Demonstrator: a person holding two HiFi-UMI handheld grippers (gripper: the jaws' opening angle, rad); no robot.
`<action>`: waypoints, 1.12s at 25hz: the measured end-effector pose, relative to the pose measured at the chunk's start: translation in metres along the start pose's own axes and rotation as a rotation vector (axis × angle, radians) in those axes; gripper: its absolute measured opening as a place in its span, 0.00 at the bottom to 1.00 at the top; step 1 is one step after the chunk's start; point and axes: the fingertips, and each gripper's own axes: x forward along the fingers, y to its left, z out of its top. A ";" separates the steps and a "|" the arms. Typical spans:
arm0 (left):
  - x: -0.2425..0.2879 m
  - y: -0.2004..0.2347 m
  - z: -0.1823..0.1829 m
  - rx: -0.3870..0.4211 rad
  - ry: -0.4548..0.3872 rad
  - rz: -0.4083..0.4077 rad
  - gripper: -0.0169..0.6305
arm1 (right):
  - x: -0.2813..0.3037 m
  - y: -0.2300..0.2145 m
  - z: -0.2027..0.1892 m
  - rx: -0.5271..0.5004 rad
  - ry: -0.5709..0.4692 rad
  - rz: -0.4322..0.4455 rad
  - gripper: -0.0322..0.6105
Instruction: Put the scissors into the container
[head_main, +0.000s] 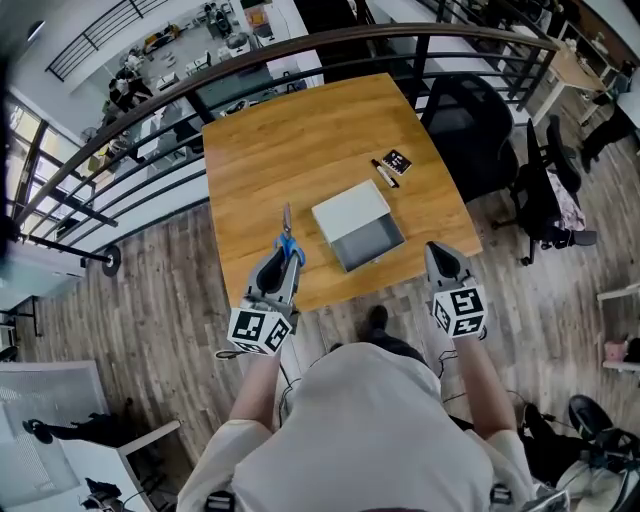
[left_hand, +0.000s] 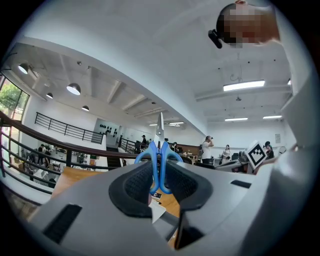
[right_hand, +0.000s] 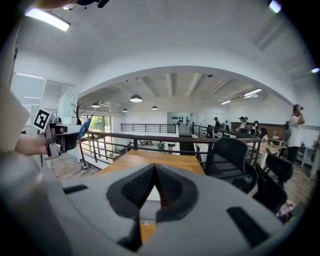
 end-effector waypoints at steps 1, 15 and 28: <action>0.007 0.000 -0.001 0.000 0.000 0.005 0.14 | 0.006 -0.007 0.000 -0.001 0.001 0.005 0.05; 0.097 -0.001 -0.022 0.007 0.033 0.084 0.14 | 0.084 -0.082 -0.002 -0.007 0.038 0.117 0.05; 0.136 -0.009 -0.062 0.015 0.116 0.108 0.14 | 0.122 -0.099 -0.033 0.003 0.106 0.209 0.05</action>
